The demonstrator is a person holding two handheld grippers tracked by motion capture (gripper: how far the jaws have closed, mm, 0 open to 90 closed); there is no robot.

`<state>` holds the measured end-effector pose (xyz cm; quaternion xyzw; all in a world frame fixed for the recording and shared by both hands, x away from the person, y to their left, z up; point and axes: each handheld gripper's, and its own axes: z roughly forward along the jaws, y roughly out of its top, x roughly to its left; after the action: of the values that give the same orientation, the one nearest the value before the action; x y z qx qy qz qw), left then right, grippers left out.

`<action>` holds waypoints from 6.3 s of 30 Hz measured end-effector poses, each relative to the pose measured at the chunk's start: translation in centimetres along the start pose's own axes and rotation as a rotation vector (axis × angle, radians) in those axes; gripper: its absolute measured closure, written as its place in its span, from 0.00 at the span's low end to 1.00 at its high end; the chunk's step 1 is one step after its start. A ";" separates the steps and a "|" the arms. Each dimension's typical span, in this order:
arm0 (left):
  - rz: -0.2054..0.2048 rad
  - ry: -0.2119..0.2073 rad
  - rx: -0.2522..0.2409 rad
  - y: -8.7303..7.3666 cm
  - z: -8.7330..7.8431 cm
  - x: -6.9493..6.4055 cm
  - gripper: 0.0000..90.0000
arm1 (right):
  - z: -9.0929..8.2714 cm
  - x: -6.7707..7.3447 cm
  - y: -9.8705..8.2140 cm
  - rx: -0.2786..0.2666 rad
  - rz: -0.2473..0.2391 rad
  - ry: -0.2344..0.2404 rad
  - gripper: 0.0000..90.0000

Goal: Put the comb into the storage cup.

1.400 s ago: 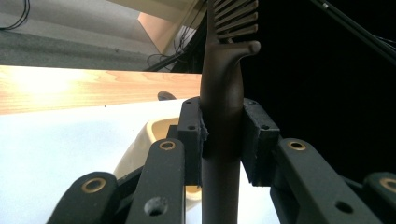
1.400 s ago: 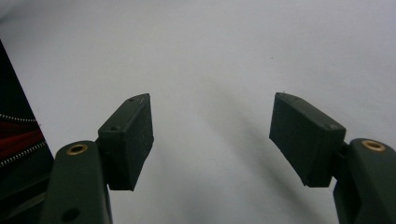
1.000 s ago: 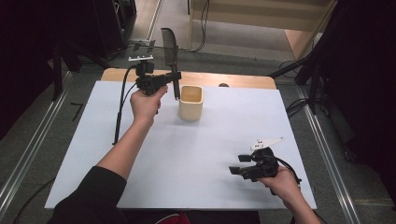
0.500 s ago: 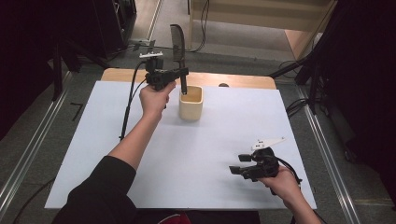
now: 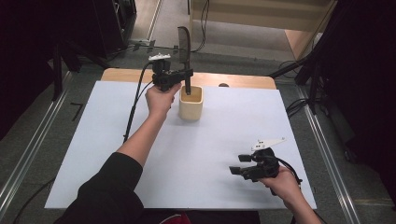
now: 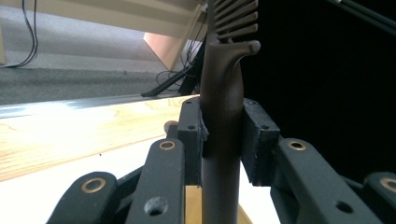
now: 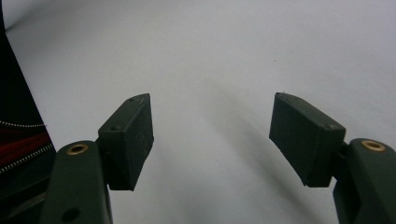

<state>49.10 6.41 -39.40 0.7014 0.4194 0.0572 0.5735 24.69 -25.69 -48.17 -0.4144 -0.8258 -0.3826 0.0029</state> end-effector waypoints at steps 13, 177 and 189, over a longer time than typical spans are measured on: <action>0.021 -0.006 0.017 -1.3 1.0 -0.3 0.81 | 0.0 -0.1 0.0 -0.003 -0.001 0.002 0.32; 0.137 -0.089 0.371 -13.0 -13.8 -2.2 0.34 | 0.1 -1.1 0.2 -0.018 0.027 -0.019 0.30; 0.165 -0.086 0.407 -14.7 -15.4 -2.8 0.34 | -0.1 -1.3 0.1 -0.027 0.038 -0.025 0.30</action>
<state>30.97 16.05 -45.58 0.8362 0.3387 -0.0119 0.4311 25.60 -26.60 -48.48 -0.4349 -0.8124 -0.3884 -0.0058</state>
